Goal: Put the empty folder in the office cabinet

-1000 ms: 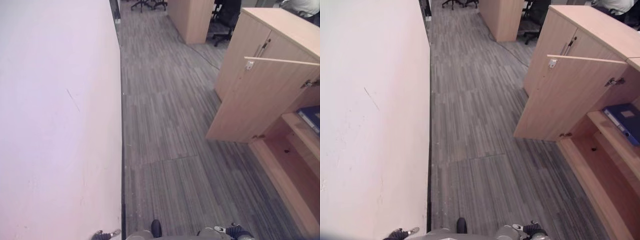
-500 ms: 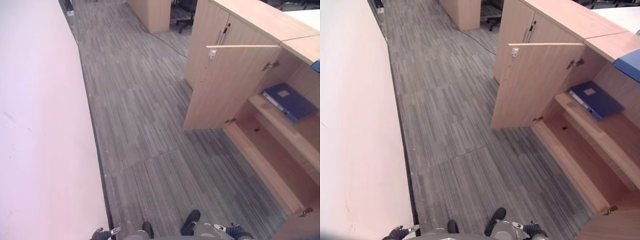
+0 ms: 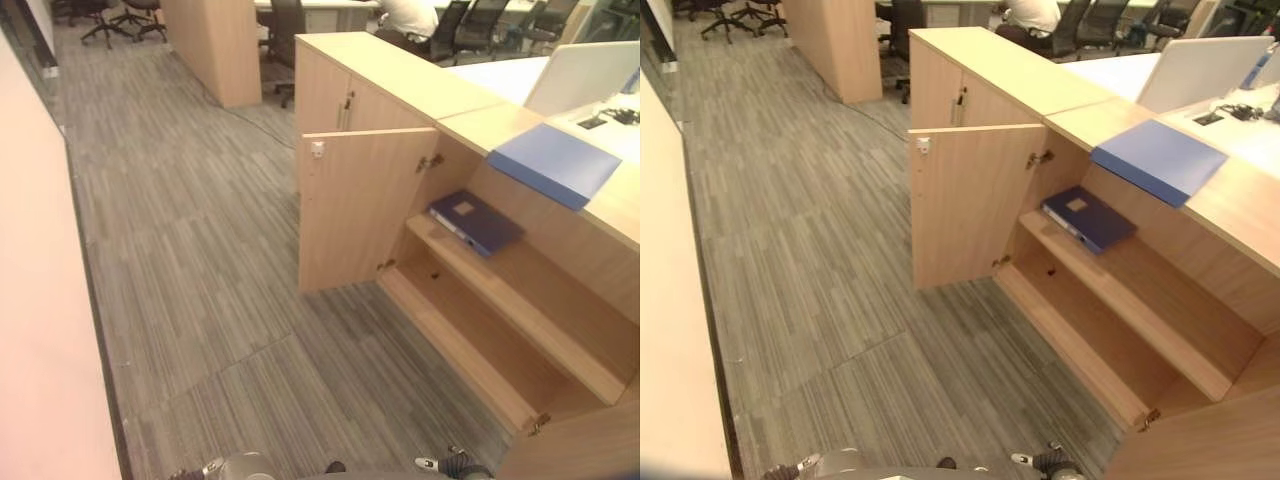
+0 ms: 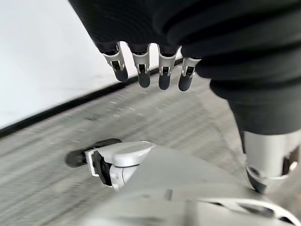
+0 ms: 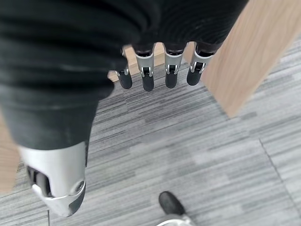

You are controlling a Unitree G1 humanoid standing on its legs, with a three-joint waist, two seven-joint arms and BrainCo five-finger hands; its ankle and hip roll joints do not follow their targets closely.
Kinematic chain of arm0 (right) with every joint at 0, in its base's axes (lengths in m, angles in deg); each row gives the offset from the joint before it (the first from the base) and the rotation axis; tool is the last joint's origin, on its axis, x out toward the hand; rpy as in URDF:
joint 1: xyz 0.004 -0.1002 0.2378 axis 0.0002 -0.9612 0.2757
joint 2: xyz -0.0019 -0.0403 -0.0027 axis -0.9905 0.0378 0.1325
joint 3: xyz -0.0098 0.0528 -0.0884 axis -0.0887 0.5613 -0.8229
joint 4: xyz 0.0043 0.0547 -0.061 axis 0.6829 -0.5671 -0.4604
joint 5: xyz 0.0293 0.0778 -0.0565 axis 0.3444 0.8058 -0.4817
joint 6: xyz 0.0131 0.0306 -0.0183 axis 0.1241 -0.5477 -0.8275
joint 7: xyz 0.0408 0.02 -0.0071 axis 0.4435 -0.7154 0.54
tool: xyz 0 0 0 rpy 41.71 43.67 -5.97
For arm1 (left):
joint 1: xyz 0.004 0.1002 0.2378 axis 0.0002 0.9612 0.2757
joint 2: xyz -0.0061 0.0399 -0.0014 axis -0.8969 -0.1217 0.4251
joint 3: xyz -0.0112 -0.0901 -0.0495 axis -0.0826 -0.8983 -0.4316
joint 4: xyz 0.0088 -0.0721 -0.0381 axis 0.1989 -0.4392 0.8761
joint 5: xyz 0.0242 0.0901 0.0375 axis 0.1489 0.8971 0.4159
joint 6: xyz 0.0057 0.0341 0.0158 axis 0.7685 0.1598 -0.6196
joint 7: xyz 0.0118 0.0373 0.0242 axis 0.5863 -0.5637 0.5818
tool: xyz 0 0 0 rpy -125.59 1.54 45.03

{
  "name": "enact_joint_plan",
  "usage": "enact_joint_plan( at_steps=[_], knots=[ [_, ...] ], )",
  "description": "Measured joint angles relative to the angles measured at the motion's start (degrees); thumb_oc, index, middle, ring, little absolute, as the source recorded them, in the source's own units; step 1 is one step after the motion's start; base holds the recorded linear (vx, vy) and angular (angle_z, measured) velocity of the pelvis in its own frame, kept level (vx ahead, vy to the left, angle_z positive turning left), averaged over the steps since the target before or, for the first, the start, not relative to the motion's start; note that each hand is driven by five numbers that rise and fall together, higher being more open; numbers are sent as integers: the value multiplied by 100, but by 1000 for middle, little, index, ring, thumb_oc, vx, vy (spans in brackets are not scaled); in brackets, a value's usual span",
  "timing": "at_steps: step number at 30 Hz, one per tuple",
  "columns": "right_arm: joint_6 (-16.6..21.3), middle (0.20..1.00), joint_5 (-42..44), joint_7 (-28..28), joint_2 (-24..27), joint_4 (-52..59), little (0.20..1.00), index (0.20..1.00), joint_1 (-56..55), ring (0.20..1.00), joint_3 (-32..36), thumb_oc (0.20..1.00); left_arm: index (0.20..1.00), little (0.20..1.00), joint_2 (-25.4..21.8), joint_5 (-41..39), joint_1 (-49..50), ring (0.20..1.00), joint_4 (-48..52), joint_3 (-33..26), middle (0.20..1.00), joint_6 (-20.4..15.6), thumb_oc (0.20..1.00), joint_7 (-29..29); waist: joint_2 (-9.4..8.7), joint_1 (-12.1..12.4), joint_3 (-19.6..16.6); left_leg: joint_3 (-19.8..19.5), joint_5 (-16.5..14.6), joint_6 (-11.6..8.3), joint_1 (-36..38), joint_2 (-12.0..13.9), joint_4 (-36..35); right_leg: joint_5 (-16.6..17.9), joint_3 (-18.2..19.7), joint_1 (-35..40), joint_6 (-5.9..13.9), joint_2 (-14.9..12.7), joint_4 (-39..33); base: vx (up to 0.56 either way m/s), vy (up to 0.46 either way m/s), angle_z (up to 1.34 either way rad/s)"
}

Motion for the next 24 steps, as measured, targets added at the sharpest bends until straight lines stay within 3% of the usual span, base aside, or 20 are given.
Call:
enact_joint_plan(
  at_steps=[1,2,3,4,6,9,12,14,15,16,17,18,21,23,24],
  knots=[
    [-8,1000,15,1,10,-153,1000,1000,56,1000,4,1000,1000,1000,25,-1,-18,1000,19,51,1000,-5,1000,2,-14,45,64,-9,19,-24,20,-121,-782,26,78,17,37,4,-85,208,173,-52],
    [-5,1000,20,-1,87,-354,1000,1000,156,1000,12,1000,1000,1000,74,2,-18,1000,-16,117,1000,20,1000,10,69,66,182,-67,194,-224,217,-229,-2331,58,206,140,73,62,-205,301,220,-73],
    [-3,1000,21,-4,194,-431,1000,1000,165,1000,13,1000,1000,1000,132,2,-24,1000,-213,117,1000,22,1000,16,210,42,270,-415,541,-578,410,-270,-3706,79,310,331,95,182,-337,254,182,-67],
    [-4,1000,22,-5,240,-435,1000,1000,146,1000,13,1000,1000,1000,156,1,-8,1000,-229,122,1000,32,1000,19,282,26,317,-551,666,-619,387,-258,-3980,101,367,432,10,230,-354,297,189,-38],
    [-12,1000,24,-15,309,-459,1000,1000,52,1000,11,1000,1000,1000,196,-1,32,1000,-267,123,1000,32,1000,30,394,13,357,-954,994,-772,283,-243,-4306,-16,556,623,90,376,-512,205,179,-26],
    [-3,1000,23,-59,355,-469,1000,1000,53,1000,104,1000,1000,1000,240,-3,88,1000,-435,120,1000,32,1000,51,510,130,402,-1240,1096,-745,178,-304,-4479,-6,796,796,77,398,-465,179,216,-53],
    [5,1000,12,-91,377,-533,1000,1000,50,1000,296,1000,1000,1000,275,-37,156,1000,-486,85,1000,31,1000,90,583,140,380,-1252,1133,-678,289,-409,-4352,-126,1073,1037,280,280,-475,276,315,-54],
    [-23,1000,11,-95,416,-711,1000,1000,-5,1000,460,1000,1000,1000,363,-40,294,1000,-600,76,1000,41,1000,130,687,122,152,-1151,1157,-553,507,-469,-4313,-259,1187,1176,524,140,-476,233,310,-36],
    [-60,1000,10,-95,491,-727,1000,1000,-136,1000,479,1000,1000,1000,416,-40,298,1000,-601,107,1000,37,1000,141,876,93,46,-1087,1455,-494,710,-507,-4409,-339,1229,1294,694,66,-466,332,530,-7],
    [-108,1000,13,-79,421,-750,1000,1000,-159,1000,481,1000,1000,1000,390,-40,241,1000,-613,108,1000,36,1000,145,736,79,51,-965,1481,-273,820,-727,-4516,-365,1230,1303,800,-190,-389,243,410,-17],
    [-117,1000,7,-43,397,-784,1000,1000,-185,1000,537,1000,1000,1000,383,-40,136,1000,-575,112,1000,25,1000,153,676,97,79,-802,1401,-117,921,-904,-4498,-359,1258,1255,840,-417,-242,315,570,-34],
    [-114,1000,-35,2,412,-796,1000,1000,-155,1000,749,1000,1000,1000,433,-39,135,1000,-533,142,1000,16,1000,173,688,49,72,-630,1327,170,1081,-1170,-4460,-384,1222,1179,930,-767,158,199,402,-40],
    [-126,1000,-39,29,386,-794,1000,1000,-113,1000,755,1000,1000,1000,331,-40,45,1000,-217,203,1000,-9,1000,197,688,-10,6,-329,1007,498,1267,-1552,-4516,-372,1224,817,969,-1348,950,197,455,-40],
    [-128,1000,-39,38,371,-718,1000,1000,-91,1000,749,1000,1000,1000,236,-37,-63,1000,-193,325,1000,-23,1000,201,735,-14,-4,-237,884,698,1362,-1687,-4460,-450,1184,529,1168,-1614,1530,207,399,-38],
    [-129,1000,-38,34,377,-682,1000,1000,-7,1000,752,1000,1000,1000,176,-36,-154,1000,-177,432,1000,-5,1000,230,759,-17,22,-107,745,872,1546,-1842,-4495,-304,1070,304,1351,-1974,2238,196,345,-30]
  ],
)
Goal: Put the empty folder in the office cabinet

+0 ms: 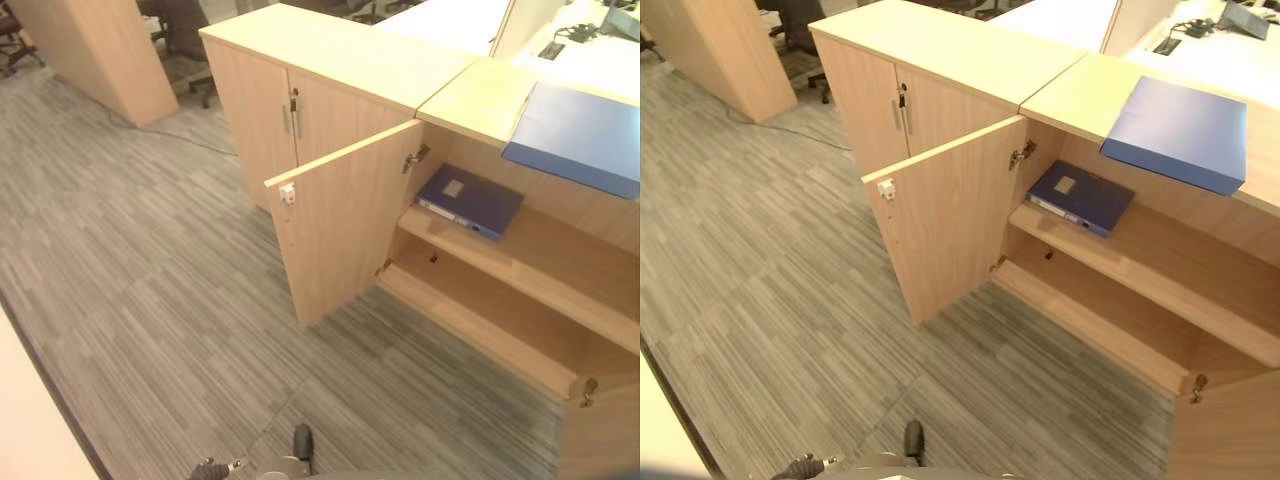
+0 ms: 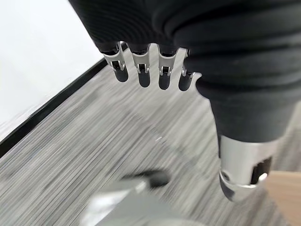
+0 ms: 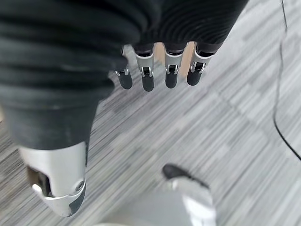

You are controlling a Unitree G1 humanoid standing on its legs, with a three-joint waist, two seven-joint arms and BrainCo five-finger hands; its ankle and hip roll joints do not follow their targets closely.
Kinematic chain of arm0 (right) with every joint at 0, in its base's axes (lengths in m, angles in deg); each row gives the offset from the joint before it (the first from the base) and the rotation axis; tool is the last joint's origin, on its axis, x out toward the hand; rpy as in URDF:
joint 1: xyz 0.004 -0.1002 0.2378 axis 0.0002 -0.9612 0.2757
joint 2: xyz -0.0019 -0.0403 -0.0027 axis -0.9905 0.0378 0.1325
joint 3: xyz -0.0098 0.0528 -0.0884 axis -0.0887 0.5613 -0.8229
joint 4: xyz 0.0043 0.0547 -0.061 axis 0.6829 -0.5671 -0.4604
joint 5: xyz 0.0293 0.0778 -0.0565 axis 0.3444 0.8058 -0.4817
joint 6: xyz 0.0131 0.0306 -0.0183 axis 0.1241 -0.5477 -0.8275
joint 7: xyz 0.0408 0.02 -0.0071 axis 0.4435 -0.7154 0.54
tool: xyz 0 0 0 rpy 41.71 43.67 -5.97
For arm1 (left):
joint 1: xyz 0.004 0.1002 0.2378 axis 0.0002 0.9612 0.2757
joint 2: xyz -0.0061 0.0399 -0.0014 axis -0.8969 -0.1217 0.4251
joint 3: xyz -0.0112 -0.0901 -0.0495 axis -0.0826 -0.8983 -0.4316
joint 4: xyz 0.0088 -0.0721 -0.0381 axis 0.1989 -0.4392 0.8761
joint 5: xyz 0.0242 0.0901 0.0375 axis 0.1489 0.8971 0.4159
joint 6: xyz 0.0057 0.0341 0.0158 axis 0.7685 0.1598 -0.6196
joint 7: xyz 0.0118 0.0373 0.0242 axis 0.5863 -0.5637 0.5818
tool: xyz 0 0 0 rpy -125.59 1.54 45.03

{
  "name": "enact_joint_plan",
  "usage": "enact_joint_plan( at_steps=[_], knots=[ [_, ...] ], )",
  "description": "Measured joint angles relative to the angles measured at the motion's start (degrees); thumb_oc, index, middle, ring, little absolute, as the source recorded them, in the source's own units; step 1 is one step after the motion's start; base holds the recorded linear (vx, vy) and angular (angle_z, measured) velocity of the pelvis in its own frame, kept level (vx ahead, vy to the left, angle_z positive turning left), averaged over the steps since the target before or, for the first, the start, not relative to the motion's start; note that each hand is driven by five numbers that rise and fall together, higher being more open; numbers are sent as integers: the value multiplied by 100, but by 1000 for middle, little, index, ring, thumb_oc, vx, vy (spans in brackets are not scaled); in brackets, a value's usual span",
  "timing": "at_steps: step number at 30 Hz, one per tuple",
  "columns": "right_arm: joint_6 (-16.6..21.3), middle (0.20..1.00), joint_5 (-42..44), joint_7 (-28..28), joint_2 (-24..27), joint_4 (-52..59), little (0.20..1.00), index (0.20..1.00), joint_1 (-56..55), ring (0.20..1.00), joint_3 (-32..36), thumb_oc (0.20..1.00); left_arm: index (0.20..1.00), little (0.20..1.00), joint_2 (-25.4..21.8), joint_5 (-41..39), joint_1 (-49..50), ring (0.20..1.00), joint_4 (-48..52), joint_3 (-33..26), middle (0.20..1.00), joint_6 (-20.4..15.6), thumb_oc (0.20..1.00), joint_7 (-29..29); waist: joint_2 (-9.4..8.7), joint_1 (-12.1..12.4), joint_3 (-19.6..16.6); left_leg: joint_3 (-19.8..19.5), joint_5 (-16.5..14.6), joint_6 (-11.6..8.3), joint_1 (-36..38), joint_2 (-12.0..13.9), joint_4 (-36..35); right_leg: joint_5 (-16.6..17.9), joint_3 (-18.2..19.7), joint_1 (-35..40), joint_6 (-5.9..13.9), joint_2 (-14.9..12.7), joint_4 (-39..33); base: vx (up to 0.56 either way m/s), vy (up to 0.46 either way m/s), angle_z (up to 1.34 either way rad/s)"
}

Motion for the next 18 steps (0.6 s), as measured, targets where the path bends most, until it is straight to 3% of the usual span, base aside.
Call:
enact_joint_plan(
  at_steps=[1,3,4,6,10,12,13,15,18],
  knots=[
    [-32,1000,0,0,6,5,1000,1000,20,1000,-1,1000,1000,1000,-11,1,15,1000,22,96,1000,0,1000,3,54,-1,17,54,-40,22,94,-46,3,-100,-77,-115,-72,-149,378,108,237,-28],
    [-56,1000,1,-54,38,63,1000,1000,62,1000,-7,1000,1000,1000,-18,27,16,1000,61,206,1000,-3,1000,16,143,-5,-2,151,-208,211,250,-149,-25,-41,-537,-390,18,-445,704,97,163,-24],
    [-60,1000,0,-46,54,57,1000,1000,155,1000,-22,1000,1000,1000,-30,49,29,1000,78,292,1000,-1,1000,23,135,-8,7,199,-309,133,284,-216,-21,-46,-757,-528,35,-594,890,108,168,-17],
    [-65,1000,-2,-36,61,102,1000,1000,208,1000,-27,1000,1000,1000,-22,52,64,1000,185,369,1000,22,1000,27,141,-46,24,334,-357,201,423,-221,-22,-59,-1036,-781,52,-589,928,74,90,-26],
    [-54,1000,-8,-20,-16,294,1000,1000,444,1000,-71,1000,1000,1000,2,73,313,1000,201,264,1000,69,1000,51,70,27,70,938,-476,-24,456,-53,32,19,-2414,-1143,106,-221,-301,68,-74,-78],
    [-60,1000,-7,-20,-64,434,1000,1000,368,1000,-74,1000,1000,1000,16,125,356,1000,190,118,1000,108,1000,52,36,-30,78,1021,-442,-86,501,64,34,315,-2352,-990,91,72,-821,46,-87,-32],
    [-71,1000,-7,-23,-79,446,1000,1000,258,1000,-140,1000,1000,1000,6,177,361,1000,202,115,1000,88,1000,55,-8,61,83,1128,-444,-138,588,169,36,437,-2227,-921,100,286,-1032,65,-85,-36],
    [-63,1000,-6,-39,-82,452,1000,1000,156,1000,-238,1000,1000,1000,28,176,357,1000,192,106,1000,74,1000,64,-110,38,84,1213,-473,-282,693,276,38,595,-2203,-866,-208,451,-1159,87,-107,-38],
    [-68,1000,-5,-88,-51,452,1000,1000,75,1000,-267,1000,1000,1000,51,177,327,1000,194,108,1000,66,1000,123,-107,14,80,1252,-567,-442,624,511,235,606,-2135,-752,-431,819,-1485,67,-100,-20]
  ],
)
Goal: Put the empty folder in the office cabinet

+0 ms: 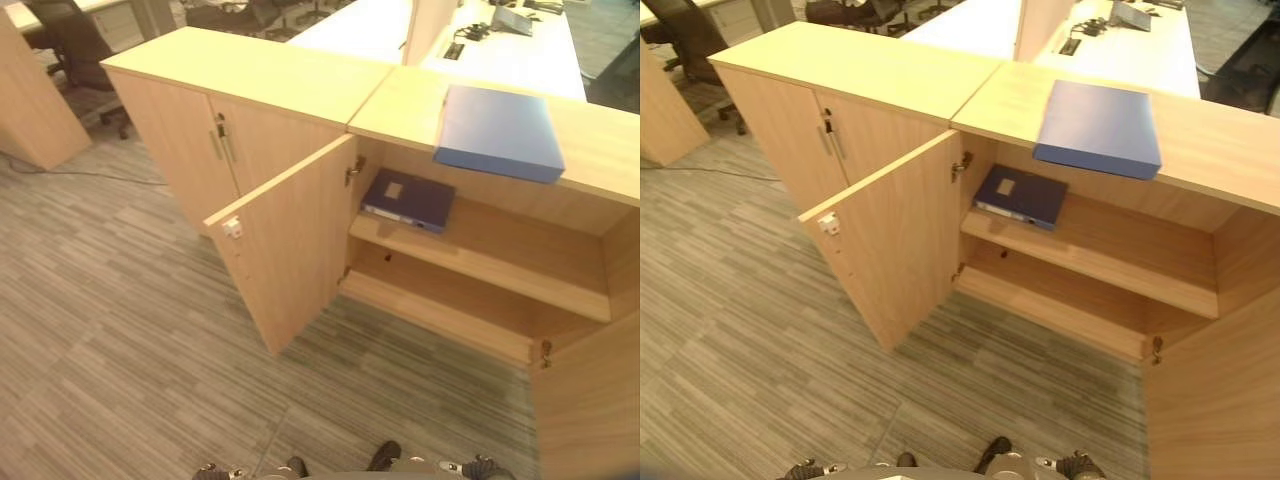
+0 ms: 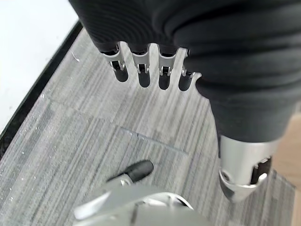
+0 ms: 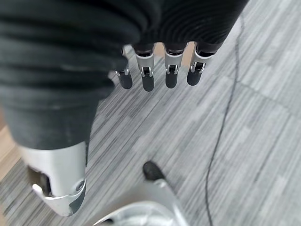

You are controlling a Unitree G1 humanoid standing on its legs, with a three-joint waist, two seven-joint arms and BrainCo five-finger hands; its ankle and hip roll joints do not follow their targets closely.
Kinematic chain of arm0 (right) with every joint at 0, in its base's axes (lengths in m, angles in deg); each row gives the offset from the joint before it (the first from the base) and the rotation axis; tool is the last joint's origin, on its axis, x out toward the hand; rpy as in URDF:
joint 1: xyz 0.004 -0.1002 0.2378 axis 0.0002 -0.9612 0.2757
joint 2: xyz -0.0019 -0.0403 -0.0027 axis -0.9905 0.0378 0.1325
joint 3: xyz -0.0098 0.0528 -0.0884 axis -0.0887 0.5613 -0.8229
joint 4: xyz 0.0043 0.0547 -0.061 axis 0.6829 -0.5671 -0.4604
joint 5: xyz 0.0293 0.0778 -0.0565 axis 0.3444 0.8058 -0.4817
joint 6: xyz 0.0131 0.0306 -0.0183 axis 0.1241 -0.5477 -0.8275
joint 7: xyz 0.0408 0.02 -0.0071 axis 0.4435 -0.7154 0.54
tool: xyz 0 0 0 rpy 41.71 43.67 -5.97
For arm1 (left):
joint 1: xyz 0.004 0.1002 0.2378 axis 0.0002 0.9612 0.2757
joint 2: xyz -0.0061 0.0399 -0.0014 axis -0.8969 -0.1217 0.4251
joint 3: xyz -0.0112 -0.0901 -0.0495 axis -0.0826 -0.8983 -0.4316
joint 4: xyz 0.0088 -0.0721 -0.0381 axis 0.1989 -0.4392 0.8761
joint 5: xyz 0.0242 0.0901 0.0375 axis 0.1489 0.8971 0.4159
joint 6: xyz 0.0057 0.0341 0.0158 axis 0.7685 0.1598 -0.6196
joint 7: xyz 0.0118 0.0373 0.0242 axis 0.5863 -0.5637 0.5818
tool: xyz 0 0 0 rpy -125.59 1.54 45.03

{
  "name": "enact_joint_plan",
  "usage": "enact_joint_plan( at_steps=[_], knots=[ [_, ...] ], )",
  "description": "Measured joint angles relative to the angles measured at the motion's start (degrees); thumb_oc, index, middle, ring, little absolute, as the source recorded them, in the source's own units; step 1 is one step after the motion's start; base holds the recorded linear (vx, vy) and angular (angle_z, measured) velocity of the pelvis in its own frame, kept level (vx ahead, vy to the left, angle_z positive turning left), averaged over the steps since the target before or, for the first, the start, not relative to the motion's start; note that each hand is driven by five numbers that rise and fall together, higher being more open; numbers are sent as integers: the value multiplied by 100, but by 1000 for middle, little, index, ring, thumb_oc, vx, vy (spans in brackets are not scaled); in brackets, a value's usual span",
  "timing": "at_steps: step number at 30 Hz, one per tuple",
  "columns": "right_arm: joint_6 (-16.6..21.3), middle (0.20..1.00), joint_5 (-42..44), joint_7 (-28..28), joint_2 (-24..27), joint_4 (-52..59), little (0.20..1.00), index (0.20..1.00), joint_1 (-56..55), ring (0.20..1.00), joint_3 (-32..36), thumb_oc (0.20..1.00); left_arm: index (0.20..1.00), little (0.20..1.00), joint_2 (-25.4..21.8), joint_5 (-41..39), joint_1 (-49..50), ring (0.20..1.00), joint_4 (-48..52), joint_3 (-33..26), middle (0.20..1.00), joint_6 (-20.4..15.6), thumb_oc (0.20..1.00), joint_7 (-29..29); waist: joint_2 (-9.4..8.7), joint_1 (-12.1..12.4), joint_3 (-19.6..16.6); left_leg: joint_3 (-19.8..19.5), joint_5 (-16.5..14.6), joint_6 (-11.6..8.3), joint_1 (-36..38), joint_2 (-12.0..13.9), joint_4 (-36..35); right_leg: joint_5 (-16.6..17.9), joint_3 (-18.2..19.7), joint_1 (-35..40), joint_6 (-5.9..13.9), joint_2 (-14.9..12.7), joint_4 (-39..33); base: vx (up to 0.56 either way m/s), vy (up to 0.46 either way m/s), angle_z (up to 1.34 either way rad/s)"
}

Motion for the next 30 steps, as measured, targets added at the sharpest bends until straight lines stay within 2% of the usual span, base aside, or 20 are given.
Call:
enact_joint_plan(
  at_steps=[5,10,11,12,13,14,16,17,18,19,20,21,22,23,24,26,27,28,29,30],
  knots=[
    [15,1000,2,-47,23,24,1000,1000,-108,1000,-40,1000,1000,1000,-7,55,-61,1000,4,13,1000,5,1000,-2,22,-83,-48,149,-231,-169,-80,306,310,-112,128,-49,-172,287,-87,89,-159,-19],
    [21,1000,2,-47,14,47,1000,1000,-141,1000,-55,1000,1000,1000,-9,65,-4,1000,-2,12,1000,9,1000,-9,19,-177,-135,297,-255,-181,-30,470,387,-176,336,-15,-289,534,-185,84,-209,-26],
    [26,1000,3,-43,1,33,1000,1000,-172,1000,-64,1000,1000,1000,-8,64,-37,1000,-10,1,1000,4,1000,-16,26,-231,-138,359,-274,-305,-21,571,516,-229,369,-29,-342,643,-145,54,-428,-25],
    [30,1000,4,-37,-62,7,1000,1000,-122,1000,-110,1000,1000,1000,-36,57,-9,1000,-49,-112,1000,-26,1000,-20,-5,-154,-128,444,-454,-454,-69,742,924,-374,465,-12,-466,717,-13,31,-329,-43],
    [35,1000,5,-34,-167,-15,1000,1000,-132,1000,-163,1000,1000,1000,-119,39,11,1000,-120,-236,1000,-44,1000,-22,-151,-80,-136,425,-603,-537,-249,850,1593,-487,606,-50,-638,725,108,27,-250,-62],
    [48,1000,5,-32,-297,-27,1000,1000,-149,1000,-165,1000,1000,1000,-227,19,35,1000,-177,-401,1000,-44,1000,-28,-322,-42,-125,139,-612,-639,-716,1063,2749,-619,750,-90,-841,703,252,12,-104,-68],
    [100,1000,7,-47,-321,-66,1000,1000,-105,1000,-287,1000,1000,1000,-252,-202,86,1000,-99,-474,1000,-104,1000,-33,-416,219,-122,-574,-159,-599,-1562,1307,4334,-648,990,102,-899,849,-61,42,-34,-81],
    [95,1000,8,-54,-284,-76,1000,1000,-106,1000,-335,1000,1000,1000,-208,-210,89,1000,-41,-468,1000,-96,1000,-41,-435,288,-134,-848,-208,-652,-1749,1279,4476,-480,925,207,-838,865,-257,129,66,-85],
    [122,1000,11,-50,-224,-63,1000,1000,-76,1000,-412,1000,1000,1000,-165,-234,121,1000,-74,-429,1000,-49,1000,-59,-382,205,-113,-1235,-230,-685,-1927,1160,3868,-389,933,248,-769,971,-450,139,121,-60],
    [120,1000,16,-50,-204,-62,1000,1000,-46,1000,-411,1000,1000,1000,-142,-235,128,1000,-70,-434,1000,-49,1000,-70,-391,150,-85,-1264,-225,-680,-2001,1162,3494,-386,973,293,-761,1012,-487,139,121,-34],
    [124,1000,57,-51,-187,-59,1000,1000,-14,1000,-394,1000,1000,1000,-126,-241,126,1000,-133,-435,1000,-50,1000,-78,-449,98,-41,-1212,-175,-710,-1912,1107,2669,-436,1030,255,-713,1033,-598,111,104,-30],
    [128,1000,151,-48,-185,-68,1000,1000,-18,1000,-384,1000,1000,1000,-83,-243,124,1000,-227,-437,1000,-47,1000,-83,-367,103,-57,-1199,8,-765,-1774,1045,1704,-489,1025,321,-596,1077,-688,124,121,-43],
    [126,1000,252,-48,-90,-71,1000,1000,23,1000,-373,1000,1000,1000,11,-250,101,1000,-295,-431,1000,-40,1000,-114,-200,119,34,-1303,205,-895,-1749,1191,1127,-607,1025,219,-680,1120,-402,241,231,-59],
    [123,1000,264,-55,96,-64,1000,1000,36,1000,-268,1000,1000,1000,179,-257,29,1000,-404,-441,1000,-28,1000,-116,44,41,167,-1585,489,-1152,-1757,1434,528,-676,981,66,-971,1206,-71,261,257,-47],
    [111,1000,289,-64,111,-68,1000,1000,2,1000,-232,1000,1000,1000,220,-272,-10,1000,-482,-434,1000,-8,1000,-115,97,13,154,-1639,634,-1162,-1724,1403,103,-666,1034,110,-772,1273,-222,195,194,-39],
    [115,1000,345,-61,91,-93,1000,1000,18,1000,-235,1000,1000,1000,223,-284,-16,1000,-491,-418,1000,-11,1000,-121,155,46,153,-1648,850,-1200,-1764,1338,-263,-828,1006,188,-354,1292,-275,177,207,-31],
    [109,1000,348,-58,111,-103,1000,1000,49,1000,-238,1000,1000,1000,184,-301,-56,1000,-454,-431,1000,-32,1000,-126,97,96,204,-1715,893,-1214,-1749,1349,-232,-796,1046,158,-778,1224,-63,213,253,-25],
    [106,1000,349,-67,130,-110,1000,1000,33,1000,-236,1000,1000,1000,190,-301,-24,1000,-449,-429,1000,-10,1000,-127,129,46,196,-1757,951,-1185,-1762,1373,-190,-751,1012,303,-893,1292,-171,338,501,-48],
    [123,1000,346,-67,70,-232,1000,1000,-24,1000,-149,1000,1000,1000,173,-301,60,1000,-421,-424,1000,-40,1000,-119,4,50,49,-1745,914,-1116,-1576,1124,-197,-776,1222,419,-722,1303,-381,190,326,-30],
    [126,1000,345,-66,56,-231,1000,1000,-34,1000,-117,1000,1000,1000,171,-299,41,1000,-417,-423,1000,-42,1000,-121,-20,47,20,-1720,914,-1115,-1521,1055,-145,-761,1232,468,-661,1298,-445,282,460,-35]
  ],
)
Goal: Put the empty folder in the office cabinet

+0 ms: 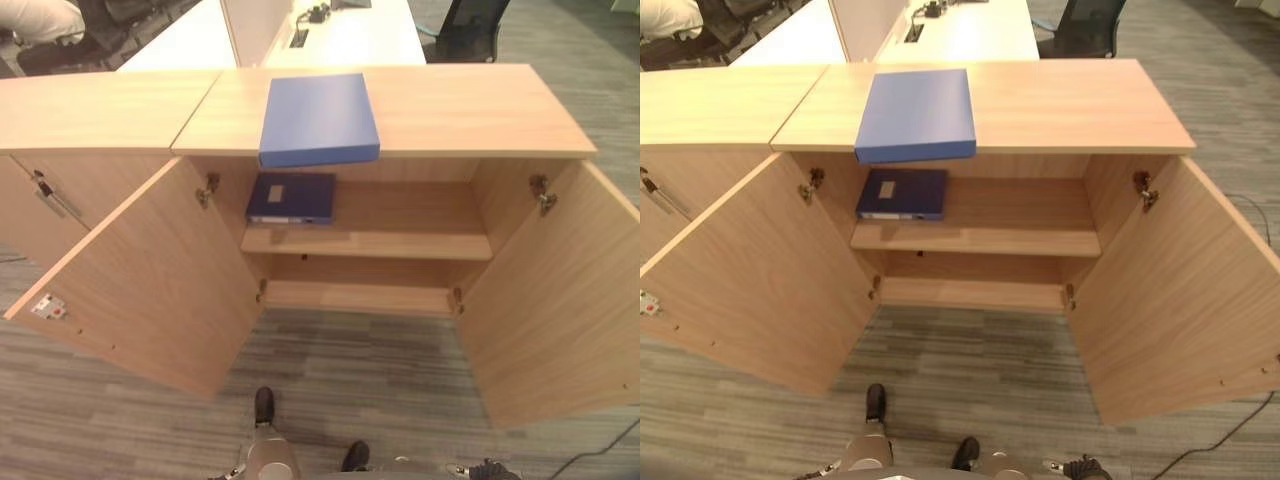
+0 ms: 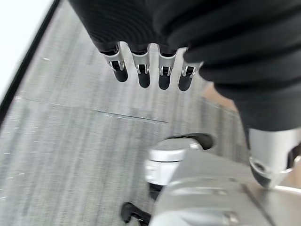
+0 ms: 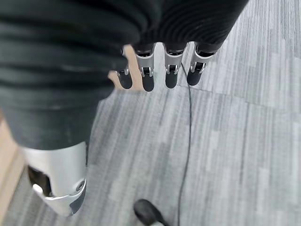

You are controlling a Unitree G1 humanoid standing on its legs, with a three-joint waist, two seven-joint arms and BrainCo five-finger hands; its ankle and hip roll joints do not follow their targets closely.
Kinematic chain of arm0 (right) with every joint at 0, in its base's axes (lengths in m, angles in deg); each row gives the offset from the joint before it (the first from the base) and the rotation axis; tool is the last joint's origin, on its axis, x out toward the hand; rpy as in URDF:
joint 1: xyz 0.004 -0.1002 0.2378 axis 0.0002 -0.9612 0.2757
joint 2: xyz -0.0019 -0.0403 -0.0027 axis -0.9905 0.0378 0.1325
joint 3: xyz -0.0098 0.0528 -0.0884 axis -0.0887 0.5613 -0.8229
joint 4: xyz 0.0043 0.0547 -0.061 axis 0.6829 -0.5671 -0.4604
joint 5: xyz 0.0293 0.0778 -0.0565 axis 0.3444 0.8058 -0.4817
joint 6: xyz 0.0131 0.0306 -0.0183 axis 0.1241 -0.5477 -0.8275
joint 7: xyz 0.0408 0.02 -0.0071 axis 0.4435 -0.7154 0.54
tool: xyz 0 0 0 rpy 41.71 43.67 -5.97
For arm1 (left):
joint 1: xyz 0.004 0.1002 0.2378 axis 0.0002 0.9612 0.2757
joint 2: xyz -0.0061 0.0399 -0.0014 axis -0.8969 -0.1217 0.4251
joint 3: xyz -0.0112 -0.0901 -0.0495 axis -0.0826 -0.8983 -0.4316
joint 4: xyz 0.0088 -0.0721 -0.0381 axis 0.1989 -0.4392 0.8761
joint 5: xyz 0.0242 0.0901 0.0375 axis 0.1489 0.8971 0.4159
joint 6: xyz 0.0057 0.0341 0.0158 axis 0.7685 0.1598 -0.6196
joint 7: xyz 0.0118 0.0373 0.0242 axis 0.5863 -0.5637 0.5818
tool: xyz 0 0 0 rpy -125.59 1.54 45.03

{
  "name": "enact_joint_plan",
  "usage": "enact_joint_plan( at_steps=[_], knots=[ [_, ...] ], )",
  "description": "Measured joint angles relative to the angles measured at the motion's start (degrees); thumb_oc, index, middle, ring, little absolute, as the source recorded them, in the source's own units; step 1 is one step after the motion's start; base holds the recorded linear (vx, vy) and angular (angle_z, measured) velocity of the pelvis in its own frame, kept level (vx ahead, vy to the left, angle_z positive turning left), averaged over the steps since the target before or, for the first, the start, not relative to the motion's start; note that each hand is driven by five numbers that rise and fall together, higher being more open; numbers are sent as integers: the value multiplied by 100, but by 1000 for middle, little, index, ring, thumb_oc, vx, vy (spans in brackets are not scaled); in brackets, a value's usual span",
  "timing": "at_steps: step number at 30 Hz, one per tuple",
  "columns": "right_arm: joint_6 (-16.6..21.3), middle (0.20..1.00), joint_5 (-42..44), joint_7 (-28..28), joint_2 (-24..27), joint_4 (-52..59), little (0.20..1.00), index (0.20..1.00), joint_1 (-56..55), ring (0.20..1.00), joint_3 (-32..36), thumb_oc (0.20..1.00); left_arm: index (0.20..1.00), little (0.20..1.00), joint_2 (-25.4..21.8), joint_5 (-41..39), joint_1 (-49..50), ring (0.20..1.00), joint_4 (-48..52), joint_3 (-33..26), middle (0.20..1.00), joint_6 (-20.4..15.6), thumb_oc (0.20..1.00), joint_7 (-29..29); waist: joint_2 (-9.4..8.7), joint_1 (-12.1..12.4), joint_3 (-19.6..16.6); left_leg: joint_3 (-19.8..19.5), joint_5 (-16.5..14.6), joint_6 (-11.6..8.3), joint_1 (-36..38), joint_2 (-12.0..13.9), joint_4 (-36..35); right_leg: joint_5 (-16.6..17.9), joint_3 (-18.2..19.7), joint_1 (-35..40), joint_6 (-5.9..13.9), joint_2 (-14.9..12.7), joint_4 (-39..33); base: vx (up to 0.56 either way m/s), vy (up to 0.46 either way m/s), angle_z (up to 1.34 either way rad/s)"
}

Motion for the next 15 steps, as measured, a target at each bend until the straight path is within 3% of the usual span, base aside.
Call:
enact_joint_plan(
  at_steps=[1,2,4,6,8,10,12,13,14,15],
  knots=[
    [1,1000,-5,6,-13,-25,1000,1000,-16,1000,55,1000,1000,1000,3,5,-76,1000,-76,4,1000,22,1000,5,27,-44,-24,49,-54,82,84,-119,132,39,11,57,44,1,-34,188,307,-10],
    [-41,1000,-11,12,-15,-2,1000,1000,-45,1000,104,1000,1000,1000,30,47,-80,1000,-14,18,1000,26,1000,16,16,-64,-41,54,-75,179,174,-231,160,85,9,77,-46,0,-25,232,424,-6],
    [-55,1000,-17,22,-42,-25,1000,1000,-92,1000,96,1000,1000,1000,25,76,-107,1000,33,23,1000,25,1000,46,69,-61,-95,191,-97,217,337,-387,179,93,107,62,-81,-21,19,135,323,-16],
    [-55,1000,-18,29,-43,35,1000,1000,-81,1000,104,1000,1000,1000,34,103,-243,1000,82,33,1000,20,1000,52,137,-89,-82,334,-212,601,488,-623,167,83,212,12,-61,-134,159,132,359,-26],
    [-58,1000,-29,34,9,54,1000,1000,-14,1000,139,1000,1000,1000,77,124,-297,1000,7,138,1000,29,1000,84,251,-80,-72,588,-298,1052,773,-984,-17,-159,344,-61,163,-408,620,181,369,-24],
    [-76,1000,-90,85,-58,305,1000,1000,-38,1000,106,1000,1000,1000,-15,178,-379,1000,28,248,1000,-3,1000,120,263,-156,-71,603,-464,1208,991,-1253,-43,-389,388,-259,379,-883,1523,122,326,7],
    [-70,1000,-107,97,-60,478,1000,1000,-28,1000,117,1000,1000,1000,16,182,-368,1000,51,350,1000,0,1000,153,337,-207,-50,651,-557,1372,1202,-1425,-70,-595,327,-729,417,-1533,2821,77,269,11],
    [-54,1000,-111,68,-38,517,1000,1000,-19,1000,108,1000,1000,1000,15,183,-335,1000,108,356,1000,1,1000,153,349,-235,-64,646,-613,1452,1218,-1508,-2,-586,381,-800,443,-1727,2935,100,225,-3],
    [-53,1000,-117,76,-41,613,1000,1000,41,1000,77,1000,1000,1000,-52,183,-298,1000,227,497,1000,10,1000,158,230,-202,-67,737,-772,1621,1302,-1741,9,-497,359,-1064,575,-2425,3225,73,132,-17],
    [-44,1000,-121,89,-74,690,1000,1000,42,1000,52,1000,1000,1000,-59,183,-240,1000,283,497,1000,13,1000,157,220,-168,-66,779,-765,1639,1391,-1782,-41,-463,340,-1146,632,-2607,3213,61,81,-20]
  ],
)
